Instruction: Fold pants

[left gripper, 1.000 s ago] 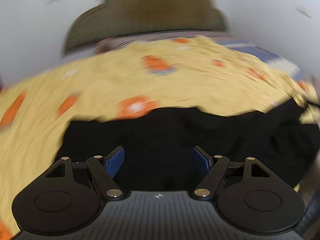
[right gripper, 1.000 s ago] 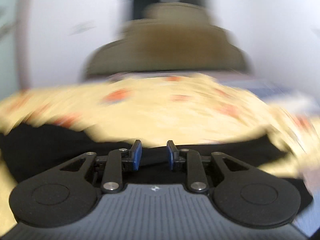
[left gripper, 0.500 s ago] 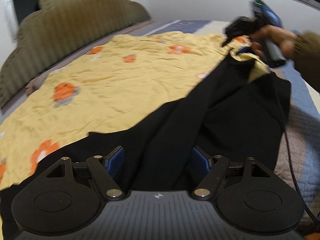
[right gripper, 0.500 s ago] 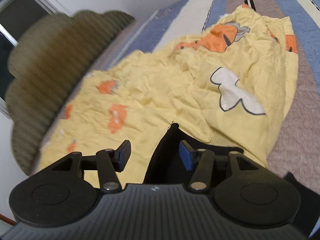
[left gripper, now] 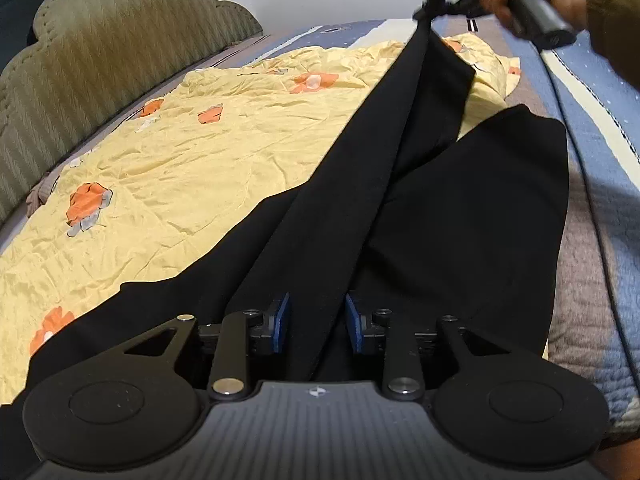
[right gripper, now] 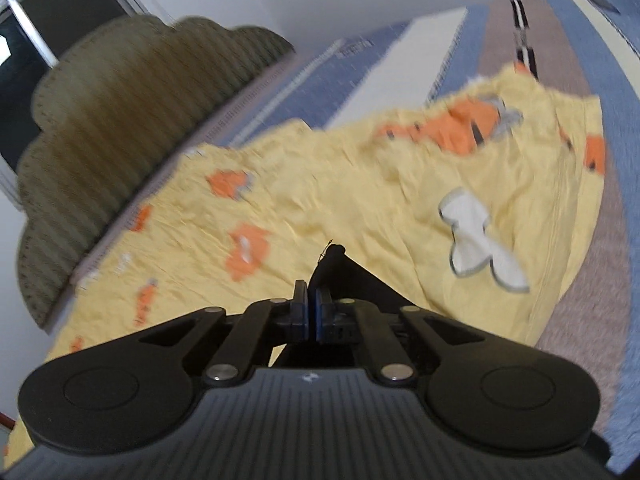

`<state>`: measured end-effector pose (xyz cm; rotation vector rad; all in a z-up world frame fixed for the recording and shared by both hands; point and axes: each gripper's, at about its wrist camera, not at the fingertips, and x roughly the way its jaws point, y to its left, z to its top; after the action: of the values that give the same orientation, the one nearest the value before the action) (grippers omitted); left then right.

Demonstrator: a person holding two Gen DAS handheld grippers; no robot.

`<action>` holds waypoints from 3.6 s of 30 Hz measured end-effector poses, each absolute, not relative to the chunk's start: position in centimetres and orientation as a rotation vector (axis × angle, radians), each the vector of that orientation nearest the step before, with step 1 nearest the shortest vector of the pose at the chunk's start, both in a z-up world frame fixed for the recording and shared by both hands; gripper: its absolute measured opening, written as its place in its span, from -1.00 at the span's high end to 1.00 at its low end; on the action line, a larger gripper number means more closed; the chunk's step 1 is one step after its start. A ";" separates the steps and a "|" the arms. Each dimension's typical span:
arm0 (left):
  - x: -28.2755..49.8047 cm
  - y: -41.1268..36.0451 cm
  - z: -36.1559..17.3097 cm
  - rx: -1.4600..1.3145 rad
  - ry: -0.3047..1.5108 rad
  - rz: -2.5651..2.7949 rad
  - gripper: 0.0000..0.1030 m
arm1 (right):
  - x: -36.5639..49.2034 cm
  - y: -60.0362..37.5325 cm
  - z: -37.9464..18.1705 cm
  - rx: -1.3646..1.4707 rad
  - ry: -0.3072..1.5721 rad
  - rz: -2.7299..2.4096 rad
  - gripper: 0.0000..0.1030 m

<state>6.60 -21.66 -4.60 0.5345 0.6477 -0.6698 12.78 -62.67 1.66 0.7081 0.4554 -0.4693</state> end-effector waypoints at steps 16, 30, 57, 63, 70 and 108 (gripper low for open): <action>3.4 -18.5 -0.5 0.379 0.625 -0.799 0.84 | 3.8 -61.4 10.9 0.671 0.189 -0.341 0.90; -0.4 -17.5 -1.6 0.364 0.756 -0.965 0.85 | -11.0 -64.4 -3.2 0.956 0.284 -0.545 0.90; 2.2 -16.3 -2.4 0.299 0.804 -0.743 0.50 | -8.2 -63.1 -12.0 1.251 0.254 -0.561 0.82; 3.8 -14.5 -2.2 0.228 0.781 -0.621 -0.19 | -9.0 -60.0 -8.4 1.031 0.193 -0.609 0.84; 5.1 -12.5 -1.7 0.216 0.705 -0.398 -0.19 | -5.0 -50.4 -0.4 0.464 0.211 -0.474 0.84; 8.0 -7.9 -5.6 0.300 0.703 -0.448 -0.51 | 23.8 -32.1 0.5 0.029 0.799 0.706 0.26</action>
<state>8.00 -7.93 -5.59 0.3005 0.7031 -0.4480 23.82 -32.08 0.51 0.0288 0.7991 0.7061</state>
